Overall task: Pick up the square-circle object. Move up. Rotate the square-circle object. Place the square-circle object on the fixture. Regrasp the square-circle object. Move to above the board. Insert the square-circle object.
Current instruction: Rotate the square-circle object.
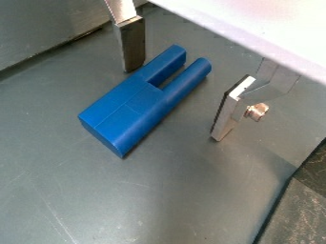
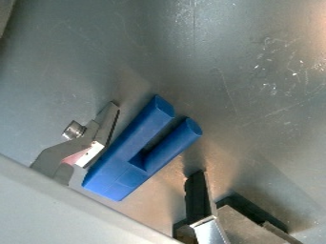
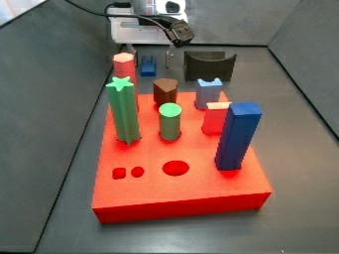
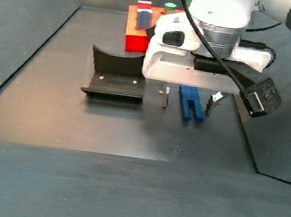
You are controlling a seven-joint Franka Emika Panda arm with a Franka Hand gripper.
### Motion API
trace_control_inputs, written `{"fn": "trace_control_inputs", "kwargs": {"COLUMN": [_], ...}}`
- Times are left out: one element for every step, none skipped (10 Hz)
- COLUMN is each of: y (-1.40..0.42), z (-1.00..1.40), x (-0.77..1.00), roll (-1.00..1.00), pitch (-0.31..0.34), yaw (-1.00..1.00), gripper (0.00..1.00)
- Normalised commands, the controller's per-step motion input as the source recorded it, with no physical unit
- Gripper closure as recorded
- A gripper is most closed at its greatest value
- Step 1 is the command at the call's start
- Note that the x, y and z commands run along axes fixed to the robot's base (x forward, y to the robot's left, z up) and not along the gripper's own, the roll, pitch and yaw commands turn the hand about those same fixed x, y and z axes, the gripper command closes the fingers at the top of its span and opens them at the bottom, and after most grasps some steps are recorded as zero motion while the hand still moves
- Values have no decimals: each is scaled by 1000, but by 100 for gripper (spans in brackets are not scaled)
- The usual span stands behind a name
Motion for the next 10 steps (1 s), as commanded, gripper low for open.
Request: {"fn": "trace_control_inputs", "kwargs": {"y": [31, 31, 30, 30, 29, 29, 30, 30, 30, 30], "z": [-137, -136, -136, -136, -135, -135, -135, -135, -134, -134], "x": [21, 21, 21, 21, 22, 22, 21, 21, 21, 21], "roll": [-208, -207, -207, -206, -205, -205, -205, -204, -204, -204], "pitch": [-198, -198, -197, -197, -197, -197, -197, -197, -197, -197], "yaw": [-16, -16, -17, -17, -17, -17, -17, -16, -16, -16], "gripper": [0, 0, 0, 0, 0, 0, 0, 0, 0, 0]}}
